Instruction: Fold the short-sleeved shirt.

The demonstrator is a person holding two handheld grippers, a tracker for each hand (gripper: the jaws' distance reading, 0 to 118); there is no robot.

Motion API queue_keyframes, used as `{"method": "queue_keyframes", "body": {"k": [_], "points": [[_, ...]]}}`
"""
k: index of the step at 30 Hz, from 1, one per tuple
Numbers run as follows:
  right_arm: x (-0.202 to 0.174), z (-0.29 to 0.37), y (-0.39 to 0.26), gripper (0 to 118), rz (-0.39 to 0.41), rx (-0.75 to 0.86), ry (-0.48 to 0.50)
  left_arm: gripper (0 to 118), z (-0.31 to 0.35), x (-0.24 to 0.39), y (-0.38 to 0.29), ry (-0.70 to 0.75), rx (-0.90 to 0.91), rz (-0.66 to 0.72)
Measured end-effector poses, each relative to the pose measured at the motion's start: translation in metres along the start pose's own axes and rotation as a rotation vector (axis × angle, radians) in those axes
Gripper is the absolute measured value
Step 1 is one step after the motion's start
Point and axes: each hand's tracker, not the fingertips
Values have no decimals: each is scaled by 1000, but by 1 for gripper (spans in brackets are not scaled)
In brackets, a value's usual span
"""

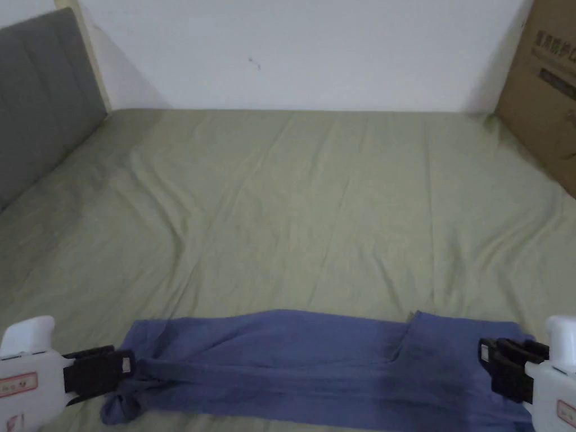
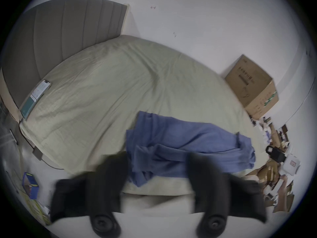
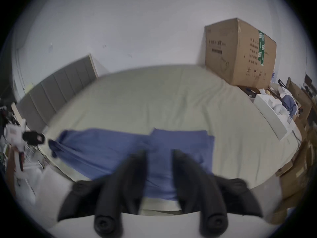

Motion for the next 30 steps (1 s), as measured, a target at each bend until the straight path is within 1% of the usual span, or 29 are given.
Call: {"method": "queue_keyframes", "body": {"k": [1,3,4,5,6,8,10,11,12,14,15,16,17,20,23,25,26,28,30], "points": [[-11,2,-1,0,-4,31,10,0,5,10,-13,-18,8,30],[-36,4,-3,0,1,69,38,0,10,2,-25,-70,28,76],[-47,5,-4,0,16,83,80,0,9,-2,-28,-116,-26,76],[-59,4,-5,0,34,95,93,0,6,-3,-33,-147,-60,68],[-66,1,-7,0,48,95,88,0,6,-6,-38,-127,-42,69],[-81,-1,-9,0,89,117,95,0,2,-14,-41,-115,-67,74],[-91,-7,-10,0,105,116,109,0,-1,-23,-42,-109,-55,126],[-95,-10,-9,0,103,115,112,0,-3,-29,-40,-134,-53,155],[-98,-14,-9,0,103,113,116,9,-6,-37,-37,-177,-59,167],[-102,-21,-7,0,93,101,123,81,-14,-51,-31,-240,-85,217],[-103,-24,-6,0,87,97,128,109,-20,-59,-29,-298,-85,251],[-105,-27,-5,0,85,92,128,118,-24,-66,-27,-336,-79,291],[-106,-29,-5,0,81,89,127,118,-29,-77,-22,-372,-54,360],[-107,-33,-6,0,65,68,137,118,-53,-100,-13,-440,-57,507],[-110,-36,-8,0,74,47,141,118,-68,-104,-17,-476,-87,612],[-109,-37,-8,0,81,37,141,118,-87,-118,-16,-506,-119,643],[-110,-37,-9,0,79,30,145,118,-94,-123,-14,-535,-130,637],[-109,-37,-10,0,68,21,150,118,-95,-121,-9,-543,-111,639],[-109,-37,-11,0,62,12,154,118,-98,-106,-8,-563,-134,631]]}}
